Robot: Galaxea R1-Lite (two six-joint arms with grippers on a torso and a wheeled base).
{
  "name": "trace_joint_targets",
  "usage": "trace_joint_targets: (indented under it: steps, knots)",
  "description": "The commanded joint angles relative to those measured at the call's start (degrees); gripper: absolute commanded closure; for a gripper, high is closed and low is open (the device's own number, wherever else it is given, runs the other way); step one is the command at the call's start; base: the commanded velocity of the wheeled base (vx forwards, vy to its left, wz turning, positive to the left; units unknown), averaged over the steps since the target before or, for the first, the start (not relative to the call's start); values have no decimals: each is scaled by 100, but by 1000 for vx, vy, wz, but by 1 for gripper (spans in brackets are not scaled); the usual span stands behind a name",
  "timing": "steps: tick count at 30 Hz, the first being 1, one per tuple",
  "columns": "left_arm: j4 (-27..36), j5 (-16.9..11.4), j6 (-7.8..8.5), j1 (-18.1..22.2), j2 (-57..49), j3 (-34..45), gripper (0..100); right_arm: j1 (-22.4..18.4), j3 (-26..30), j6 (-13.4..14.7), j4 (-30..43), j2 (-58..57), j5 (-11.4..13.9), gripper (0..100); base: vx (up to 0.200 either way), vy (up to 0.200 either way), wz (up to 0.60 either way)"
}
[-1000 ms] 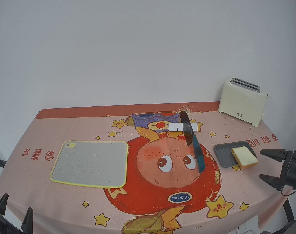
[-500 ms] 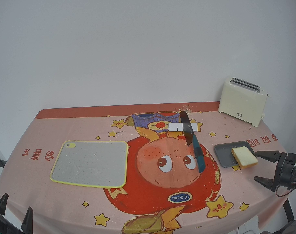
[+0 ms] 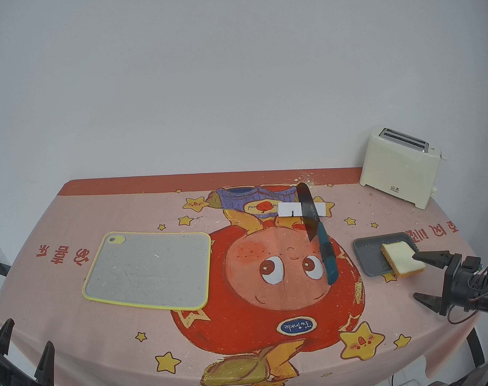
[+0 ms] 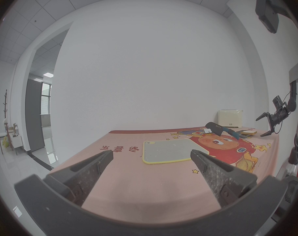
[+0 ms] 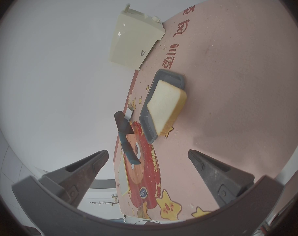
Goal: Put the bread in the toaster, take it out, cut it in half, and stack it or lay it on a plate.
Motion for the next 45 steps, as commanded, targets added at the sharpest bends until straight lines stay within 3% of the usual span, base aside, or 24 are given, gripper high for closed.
trace_joint_targets:
  steps: [1,11,22,32,45]
  knots:
    - [0,1,0,-2,-31,101,0,-137,13,184,-575,685,3,0,0,0,0]
    - [0,1,0,-2,-31,101,0,-190,13,711,-1490,1134,-6,0,0,0,0]
    - [0,1,0,-2,-31,101,0,-208,-58,746,-1542,1309,-6,0,0,0,0]
    - [0,1,0,-2,-31,101,0,-304,-313,957,-1542,1353,-6,0,0,0,0]
    - [0,1,0,-2,-31,101,0,-339,-418,957,-1542,1599,-15,0,0,0,0]
